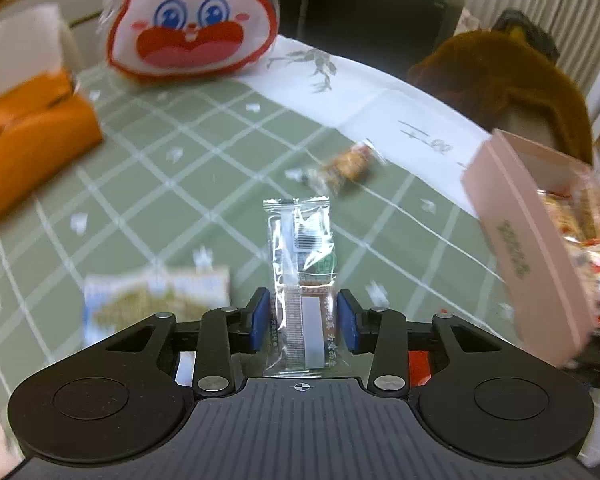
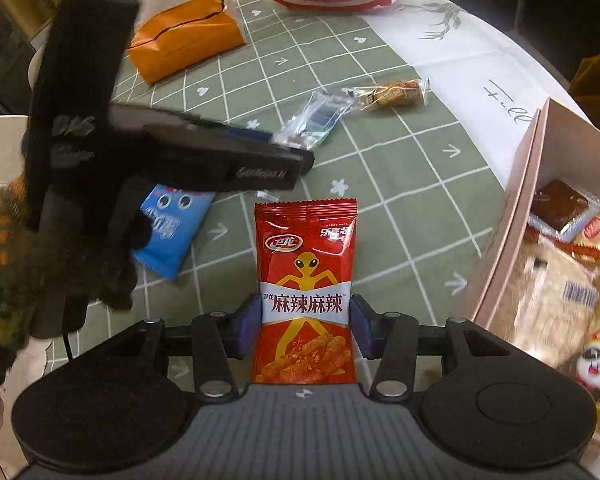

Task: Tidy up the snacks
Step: 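Grasp the red spicy-strip packet with the right tool while the left grasps the clear wrapped stick, then carry both snacks over the pink box and open both tools to drop them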

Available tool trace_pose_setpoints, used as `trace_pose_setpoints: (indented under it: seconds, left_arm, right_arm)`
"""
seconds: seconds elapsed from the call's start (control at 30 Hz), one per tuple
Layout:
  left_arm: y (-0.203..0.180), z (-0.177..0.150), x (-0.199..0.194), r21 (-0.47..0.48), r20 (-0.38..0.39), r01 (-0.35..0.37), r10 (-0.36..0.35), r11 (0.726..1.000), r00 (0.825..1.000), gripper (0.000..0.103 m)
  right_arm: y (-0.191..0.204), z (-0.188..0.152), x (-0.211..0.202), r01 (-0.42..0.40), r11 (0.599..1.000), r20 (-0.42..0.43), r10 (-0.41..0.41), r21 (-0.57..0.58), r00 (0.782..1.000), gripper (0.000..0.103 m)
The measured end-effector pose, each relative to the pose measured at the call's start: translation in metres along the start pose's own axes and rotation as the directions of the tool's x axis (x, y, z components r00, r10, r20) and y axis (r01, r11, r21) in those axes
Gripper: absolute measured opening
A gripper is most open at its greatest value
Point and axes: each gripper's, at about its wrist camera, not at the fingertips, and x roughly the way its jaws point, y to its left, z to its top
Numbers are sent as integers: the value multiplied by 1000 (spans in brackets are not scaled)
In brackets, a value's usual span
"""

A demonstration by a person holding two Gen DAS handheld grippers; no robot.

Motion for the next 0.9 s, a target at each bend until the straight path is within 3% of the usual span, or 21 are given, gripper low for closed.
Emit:
trace_pose_setpoints:
  seconds: [0.13,0.3,0.47,0.9]
  left_arm:
    - [-3,-31,-30,-15,-7,4,-4,1000,1000,41]
    - [5,-74,-70,-156,2,28,-28,987,1000,41]
    - [-7,-106,-92,-204,6,74,-74,976,997,41]
    - [-91,-140,-116,-73,-37,202,-205,977,978,41]
  right_arm:
    - [9,-11,-6,5,1000,-7,-6,-11,1000,48]
    - [21,-35,-17,11,1000,-8,-12,-29,1000,48]
    - [24,-69,-30,16,1000,-18,-16,-5,1000,48]
    - [-17,-160,-98,108,977,43,-118,186,992,48]
